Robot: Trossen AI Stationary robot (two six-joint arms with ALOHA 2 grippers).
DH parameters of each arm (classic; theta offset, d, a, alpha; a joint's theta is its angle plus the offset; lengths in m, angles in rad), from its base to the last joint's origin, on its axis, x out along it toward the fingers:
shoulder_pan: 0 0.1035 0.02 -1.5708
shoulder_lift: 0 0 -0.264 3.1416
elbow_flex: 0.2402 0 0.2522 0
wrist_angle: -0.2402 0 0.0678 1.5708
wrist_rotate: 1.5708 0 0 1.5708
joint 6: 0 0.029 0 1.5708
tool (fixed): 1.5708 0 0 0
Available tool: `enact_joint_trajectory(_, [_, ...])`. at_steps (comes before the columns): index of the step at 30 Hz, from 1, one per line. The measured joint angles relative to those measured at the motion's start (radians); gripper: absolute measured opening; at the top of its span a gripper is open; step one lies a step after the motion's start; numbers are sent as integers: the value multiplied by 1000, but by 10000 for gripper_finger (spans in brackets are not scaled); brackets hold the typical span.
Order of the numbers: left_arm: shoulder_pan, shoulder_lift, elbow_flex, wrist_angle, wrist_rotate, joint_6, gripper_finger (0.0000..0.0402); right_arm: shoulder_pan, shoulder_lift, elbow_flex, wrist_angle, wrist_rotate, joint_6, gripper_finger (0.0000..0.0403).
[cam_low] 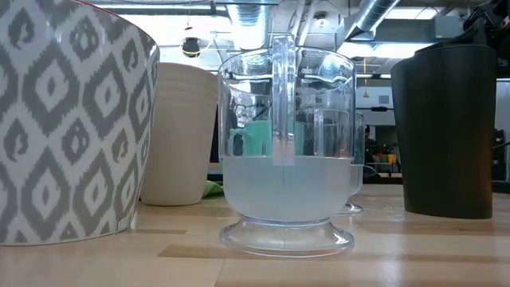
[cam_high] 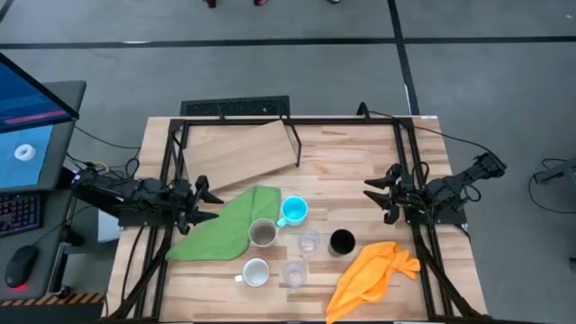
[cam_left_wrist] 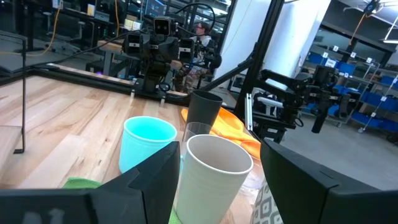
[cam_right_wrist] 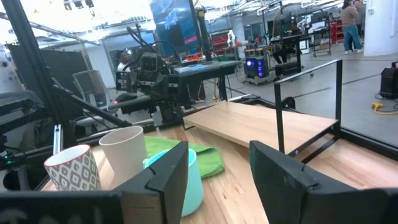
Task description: Stack small to large cups/mugs on shelf
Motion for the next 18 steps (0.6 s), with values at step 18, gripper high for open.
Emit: enact_joint_trajectory(18, [0,0,0,202,-46,-255,215,0,0,0,0,0,0,194])
